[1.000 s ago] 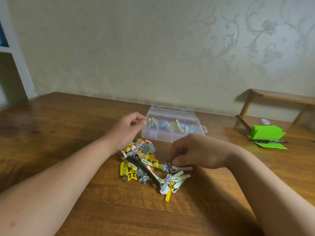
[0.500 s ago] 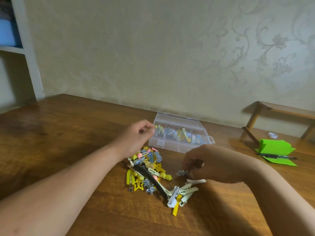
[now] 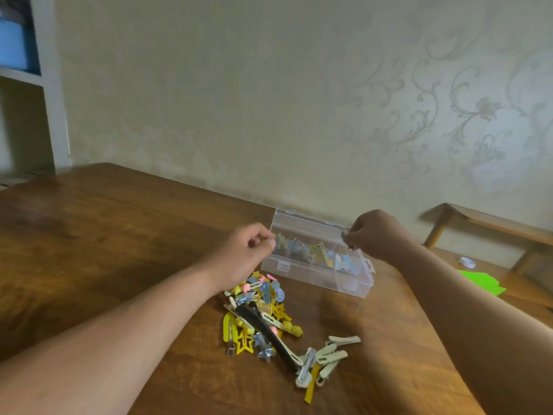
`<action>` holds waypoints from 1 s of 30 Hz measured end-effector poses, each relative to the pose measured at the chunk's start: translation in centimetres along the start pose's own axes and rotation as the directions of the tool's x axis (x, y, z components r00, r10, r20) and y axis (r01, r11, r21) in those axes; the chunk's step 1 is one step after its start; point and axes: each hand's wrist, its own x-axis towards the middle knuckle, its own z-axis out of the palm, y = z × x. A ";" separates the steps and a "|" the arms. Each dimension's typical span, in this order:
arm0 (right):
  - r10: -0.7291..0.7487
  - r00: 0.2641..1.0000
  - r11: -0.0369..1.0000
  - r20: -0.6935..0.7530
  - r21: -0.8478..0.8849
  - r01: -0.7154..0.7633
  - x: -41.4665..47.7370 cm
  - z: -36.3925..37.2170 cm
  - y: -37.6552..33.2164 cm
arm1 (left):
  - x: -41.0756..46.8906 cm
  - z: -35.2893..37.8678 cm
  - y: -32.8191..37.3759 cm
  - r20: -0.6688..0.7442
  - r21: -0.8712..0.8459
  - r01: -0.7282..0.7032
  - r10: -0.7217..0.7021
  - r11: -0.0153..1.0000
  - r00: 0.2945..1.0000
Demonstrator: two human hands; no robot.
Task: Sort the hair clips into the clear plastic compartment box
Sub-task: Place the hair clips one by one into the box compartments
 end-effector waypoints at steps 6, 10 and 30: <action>0.073 0.997 0.945 0.040 -0.321 -0.056 0.9 2.0 -1.0 | 0.1 0.0 -0.2 0.002 0.003 -0.003 0.003 1.000 1.000; 0.079 0.997 0.940 -0.002 -0.333 -0.076 0.6 2.1 -0.8 | 0.2 0.0 -0.4 -0.002 -0.002 -0.004 0.004 1.000 1.000; -0.431 0.861 0.899 0.271 0.214 0.383 -11.5 -0.3 3.4 | -0.4 -0.1 0.5 -0.113 -0.041 0.062 -0.066 0.997 0.991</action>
